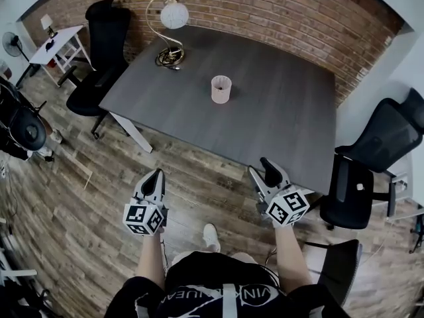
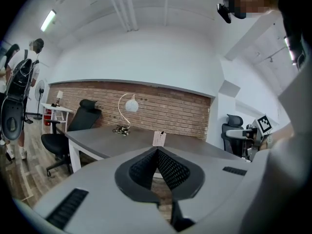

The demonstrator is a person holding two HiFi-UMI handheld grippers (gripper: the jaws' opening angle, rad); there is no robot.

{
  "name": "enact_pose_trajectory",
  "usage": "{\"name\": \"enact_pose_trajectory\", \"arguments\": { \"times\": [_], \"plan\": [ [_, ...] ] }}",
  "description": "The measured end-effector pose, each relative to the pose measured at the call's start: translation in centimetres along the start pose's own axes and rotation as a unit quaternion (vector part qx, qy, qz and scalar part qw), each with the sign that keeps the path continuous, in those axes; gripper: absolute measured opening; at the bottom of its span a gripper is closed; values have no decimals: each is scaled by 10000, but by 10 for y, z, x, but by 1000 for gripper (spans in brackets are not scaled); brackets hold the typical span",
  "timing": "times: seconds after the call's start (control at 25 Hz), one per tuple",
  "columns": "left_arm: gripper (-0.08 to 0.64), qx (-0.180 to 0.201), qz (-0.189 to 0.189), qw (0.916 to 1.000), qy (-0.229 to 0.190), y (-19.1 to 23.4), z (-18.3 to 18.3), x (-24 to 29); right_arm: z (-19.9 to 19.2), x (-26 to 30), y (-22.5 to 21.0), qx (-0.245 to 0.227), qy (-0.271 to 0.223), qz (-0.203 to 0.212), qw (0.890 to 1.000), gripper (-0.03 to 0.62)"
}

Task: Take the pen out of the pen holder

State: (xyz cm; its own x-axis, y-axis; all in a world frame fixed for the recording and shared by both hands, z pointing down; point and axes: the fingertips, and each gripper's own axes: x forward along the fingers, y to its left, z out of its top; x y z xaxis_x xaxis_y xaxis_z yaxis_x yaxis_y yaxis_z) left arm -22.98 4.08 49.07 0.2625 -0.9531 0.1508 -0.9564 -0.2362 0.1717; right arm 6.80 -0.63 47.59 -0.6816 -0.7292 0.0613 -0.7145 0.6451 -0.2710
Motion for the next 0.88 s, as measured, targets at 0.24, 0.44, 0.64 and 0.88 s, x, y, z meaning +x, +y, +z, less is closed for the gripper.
{"name": "enact_pose_trajectory", "arguments": {
  "times": [0.24,0.44,0.64,0.88],
  "plan": [
    [15,6,2,10000,8,3,4,21,10,20,-13,-28,-15,53,10000,198],
    [15,-17,44,10000,57,3,1,36,12,39,-24,-115,35,213,9997,199],
    [15,-30,204,9998,85,6,2,56,22,70,-43,-199,93,468,9987,199],
    [15,-89,529,9986,11,10,13,89,33,121,-69,-479,367,960,9936,199]
  ]
}}
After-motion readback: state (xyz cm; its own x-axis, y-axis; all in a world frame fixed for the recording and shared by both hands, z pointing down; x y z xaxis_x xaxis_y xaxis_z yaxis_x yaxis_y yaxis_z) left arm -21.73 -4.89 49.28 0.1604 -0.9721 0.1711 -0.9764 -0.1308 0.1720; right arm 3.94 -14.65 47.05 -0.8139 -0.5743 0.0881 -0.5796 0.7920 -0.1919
